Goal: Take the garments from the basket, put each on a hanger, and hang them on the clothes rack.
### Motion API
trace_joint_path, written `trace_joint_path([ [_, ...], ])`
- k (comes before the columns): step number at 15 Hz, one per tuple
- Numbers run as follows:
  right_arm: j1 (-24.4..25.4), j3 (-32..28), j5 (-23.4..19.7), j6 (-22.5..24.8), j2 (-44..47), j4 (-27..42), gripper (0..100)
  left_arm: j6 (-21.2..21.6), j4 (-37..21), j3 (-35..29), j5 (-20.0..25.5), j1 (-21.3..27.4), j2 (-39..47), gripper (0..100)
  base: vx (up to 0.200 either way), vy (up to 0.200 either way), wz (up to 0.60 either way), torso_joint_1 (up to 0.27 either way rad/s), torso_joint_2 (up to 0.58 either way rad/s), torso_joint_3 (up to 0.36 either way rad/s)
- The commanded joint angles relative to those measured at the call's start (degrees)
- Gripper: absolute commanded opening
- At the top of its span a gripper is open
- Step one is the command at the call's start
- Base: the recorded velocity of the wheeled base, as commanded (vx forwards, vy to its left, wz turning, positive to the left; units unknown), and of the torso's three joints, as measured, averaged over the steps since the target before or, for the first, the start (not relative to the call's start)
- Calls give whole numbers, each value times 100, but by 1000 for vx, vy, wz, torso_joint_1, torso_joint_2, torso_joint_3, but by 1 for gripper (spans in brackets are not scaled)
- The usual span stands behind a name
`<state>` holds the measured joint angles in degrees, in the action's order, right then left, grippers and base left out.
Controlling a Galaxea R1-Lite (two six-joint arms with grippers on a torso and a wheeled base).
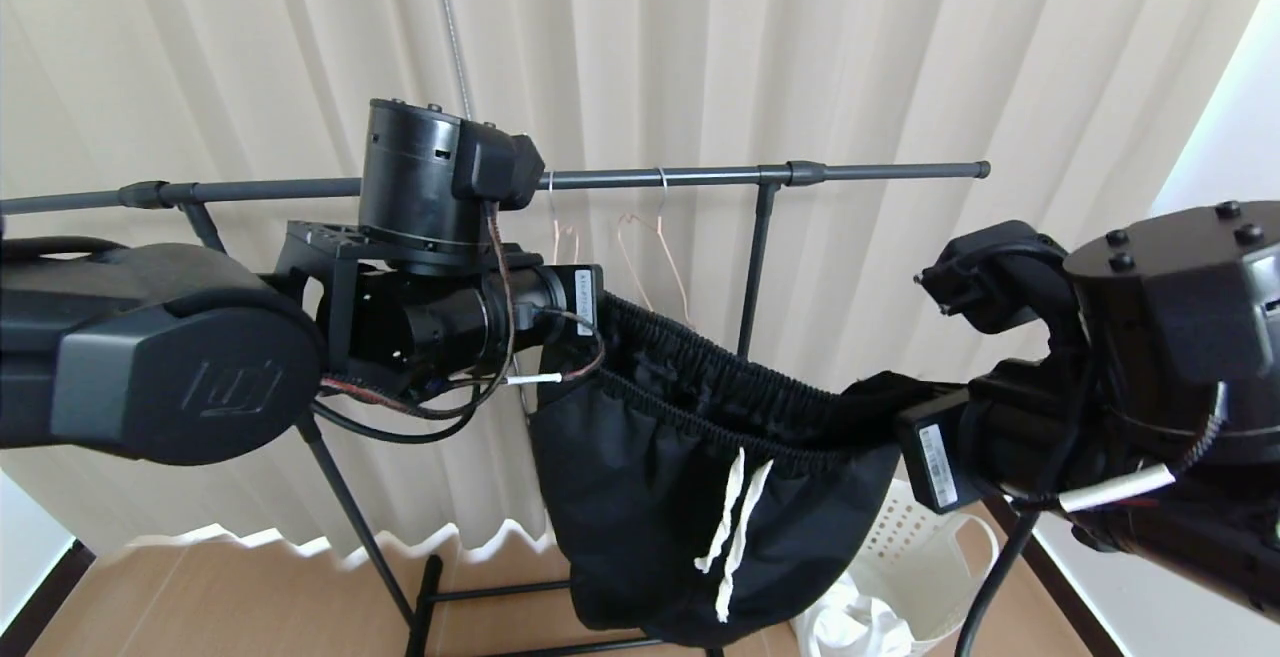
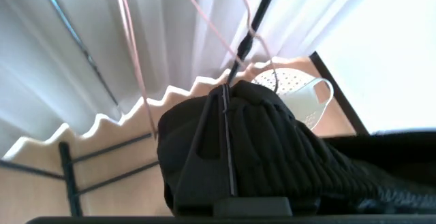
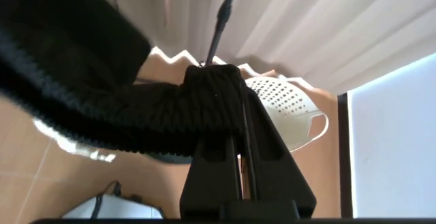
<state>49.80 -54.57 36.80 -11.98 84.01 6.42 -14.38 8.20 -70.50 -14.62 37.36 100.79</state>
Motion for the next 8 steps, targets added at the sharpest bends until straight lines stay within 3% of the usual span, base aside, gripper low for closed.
trace_joint_path([
  [1, 496, 130, -59, 3, -227, 228, 0, -12, 6, -553, 20, -1, 520, 0, 0, 0, 0, 0, 0, 0],
  [8, 1533, 280, -674, -85, -86, 360, 0, -240, 6, -1590, -6, -27, 1311, 0, 0, 0, 0, 0, 0, 0],
])
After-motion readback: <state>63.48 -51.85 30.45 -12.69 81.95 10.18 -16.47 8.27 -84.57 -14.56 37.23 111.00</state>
